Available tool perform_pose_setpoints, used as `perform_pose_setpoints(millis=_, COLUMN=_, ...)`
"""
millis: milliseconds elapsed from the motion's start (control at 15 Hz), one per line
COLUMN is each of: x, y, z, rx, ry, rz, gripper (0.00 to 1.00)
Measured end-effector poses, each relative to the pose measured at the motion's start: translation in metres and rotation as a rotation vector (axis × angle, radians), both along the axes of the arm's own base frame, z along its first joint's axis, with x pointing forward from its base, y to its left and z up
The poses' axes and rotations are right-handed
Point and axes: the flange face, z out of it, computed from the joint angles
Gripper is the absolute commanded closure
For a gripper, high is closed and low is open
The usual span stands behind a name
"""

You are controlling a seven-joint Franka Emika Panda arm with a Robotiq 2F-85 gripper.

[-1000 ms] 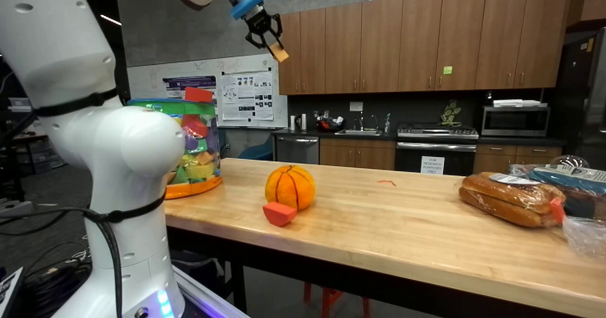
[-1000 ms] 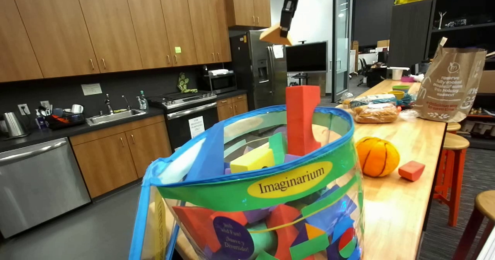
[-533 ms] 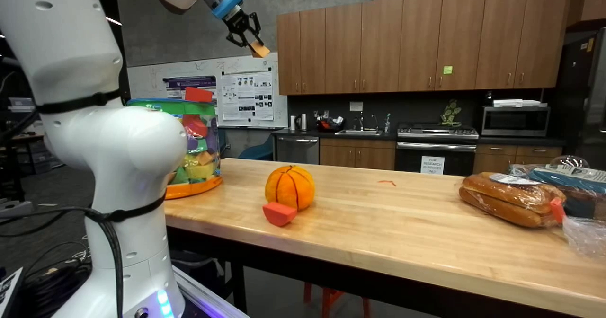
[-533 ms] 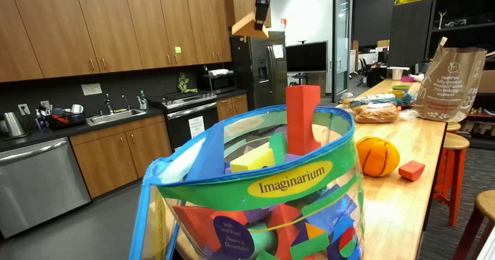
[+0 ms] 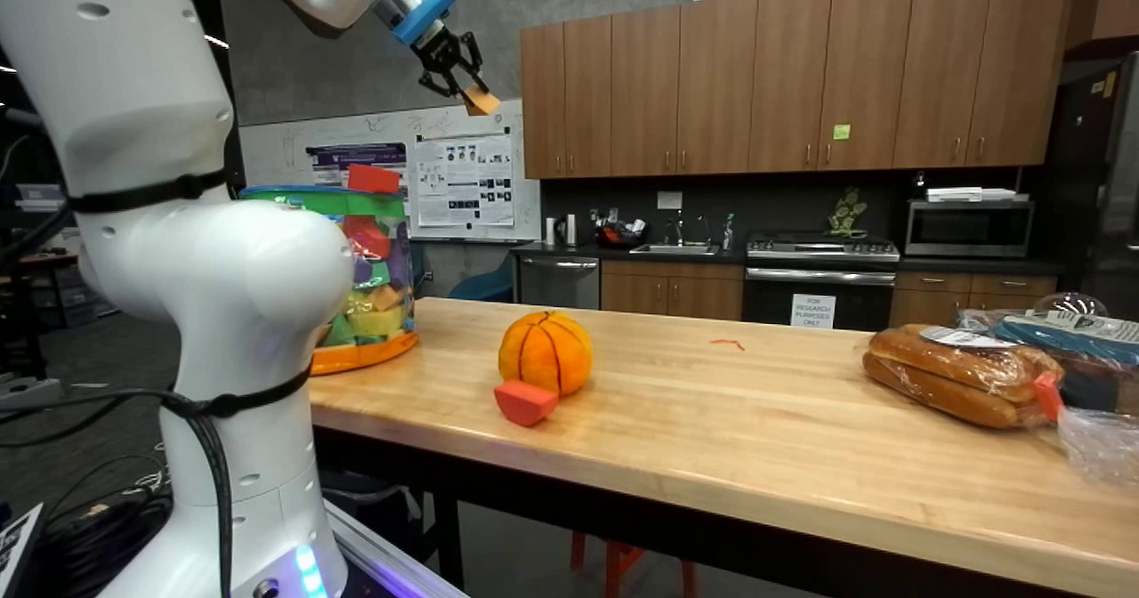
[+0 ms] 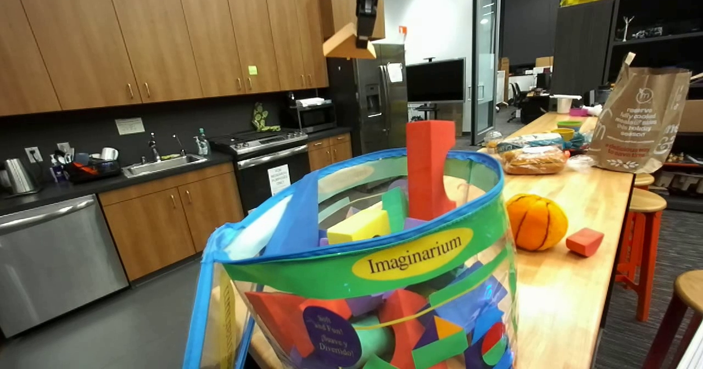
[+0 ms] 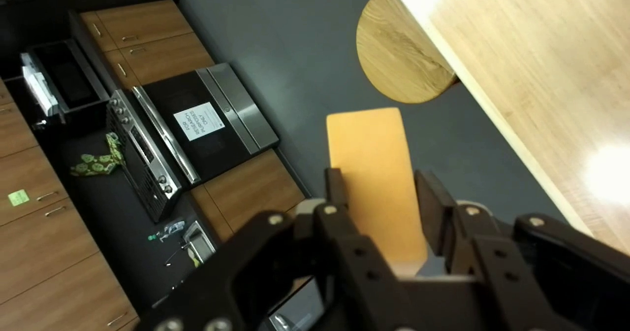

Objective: Pick up the orange triangular block and place it in the bag

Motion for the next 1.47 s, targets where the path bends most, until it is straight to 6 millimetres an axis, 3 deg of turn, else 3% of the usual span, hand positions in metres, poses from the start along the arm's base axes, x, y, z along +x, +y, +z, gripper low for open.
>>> perform_pose_setpoints(millis=267, x=0.008, y=-0.021, z=-0.003, rx=0.033, ry=0.012, rz=-0.037, gripper=0.86)
perform_pose_setpoints(millis=533, x=-0.012, y=-0.025, z=0.003, rx=0.073, ry=0.067, rz=0.019, gripper=0.86)
perform_pose_setpoints(millis=1067, x=-0.102, y=0.012, z=0.026, rx=0.065, ry=0.223, rz=0.249, gripper=0.86)
perform_pose_setpoints(millis=1467, x=-0.141, y=0.049, z=0.016, rx=-0.056, ry=0.378, rz=0.44, gripper=0.86)
